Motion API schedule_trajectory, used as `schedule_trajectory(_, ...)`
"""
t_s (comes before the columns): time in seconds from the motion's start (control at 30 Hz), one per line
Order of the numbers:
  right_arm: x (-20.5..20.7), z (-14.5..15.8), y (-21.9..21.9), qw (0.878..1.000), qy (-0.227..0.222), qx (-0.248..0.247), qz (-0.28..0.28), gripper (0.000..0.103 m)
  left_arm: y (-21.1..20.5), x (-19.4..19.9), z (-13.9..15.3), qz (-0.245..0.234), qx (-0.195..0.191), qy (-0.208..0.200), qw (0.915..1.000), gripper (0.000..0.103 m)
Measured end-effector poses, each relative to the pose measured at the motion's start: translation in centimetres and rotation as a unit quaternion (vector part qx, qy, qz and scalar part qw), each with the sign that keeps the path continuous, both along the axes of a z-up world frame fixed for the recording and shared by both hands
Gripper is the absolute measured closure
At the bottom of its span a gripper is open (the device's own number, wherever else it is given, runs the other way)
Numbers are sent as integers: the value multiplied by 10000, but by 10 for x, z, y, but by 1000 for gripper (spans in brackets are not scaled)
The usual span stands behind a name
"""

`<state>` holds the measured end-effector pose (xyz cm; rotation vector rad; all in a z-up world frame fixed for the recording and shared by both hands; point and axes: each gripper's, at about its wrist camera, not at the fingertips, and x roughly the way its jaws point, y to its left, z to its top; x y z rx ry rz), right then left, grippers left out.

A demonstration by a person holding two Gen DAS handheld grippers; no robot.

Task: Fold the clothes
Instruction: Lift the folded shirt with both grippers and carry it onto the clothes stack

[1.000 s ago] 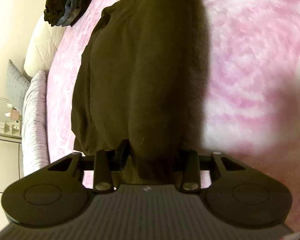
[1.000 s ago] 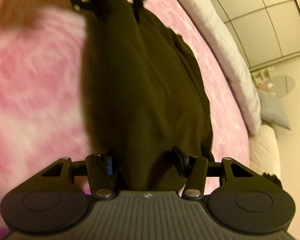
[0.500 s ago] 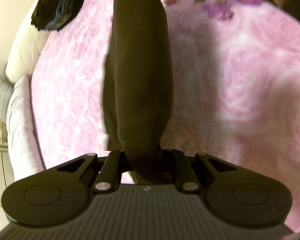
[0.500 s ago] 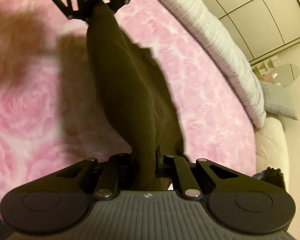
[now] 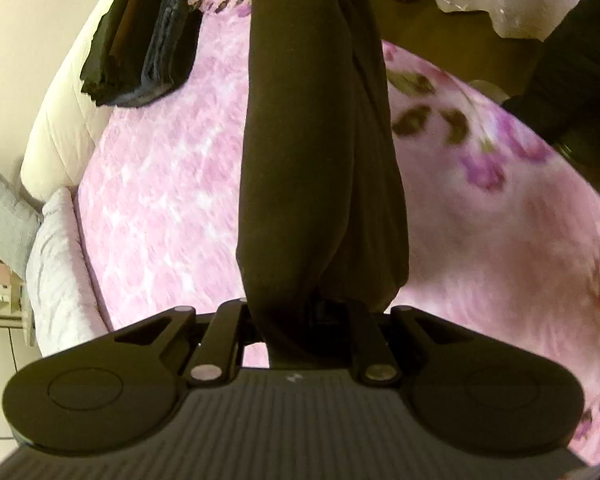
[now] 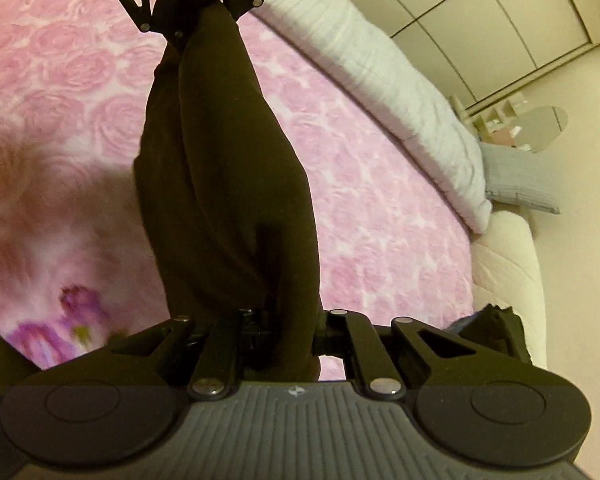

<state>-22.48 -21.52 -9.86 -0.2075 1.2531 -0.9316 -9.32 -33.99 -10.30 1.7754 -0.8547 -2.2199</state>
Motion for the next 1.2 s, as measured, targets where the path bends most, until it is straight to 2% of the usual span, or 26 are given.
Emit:
schedule_trajectory(0.13, -64, 24, -7, 9998, -182, -112, 29, 95, -13, -81, 21, 94, -4, 16, 10000, 93)
schedule_trajectory(0.33, -194, 68, -30, 9993, -159, -261, -229, 95, -39, -213, 54, -92, -158, 280, 9994, 93)
schedule_trajectory(0.53, -307, 112, -77, 9978, 169, -470, -443, 95, -105, -319, 93, -305, -462, 802, 9952, 93)
schedule_trajectory(0.73, -402, 151, -169, 9924, 479, -1018, -500, 95, -217, -417, 138, -241, -1145, 1303, 9845, 93)
schedule_trajectory(0.97, -509, 195, -340, 9792, 825, -1765, -567, 95, -371, -515, 188, 83, -2011, 1727, 9642, 93)
schedule_trajectory(1.07, -540, 207, -396, 9688, 931, -2231, -546, 95, -411, -541, 184, 215, -2243, 1788, 9578, 93)
schedule_trajectory(1.17, -565, 190, -430, 9621, 980, -2503, -461, 94, -426, -563, 137, 257, -2080, 1626, 9642, 93)
schedule_trajectory(1.2, -573, 177, -438, 9644, 924, -2433, -473, 94, -426, -568, 112, 262, -1914, 1516, 9694, 93)
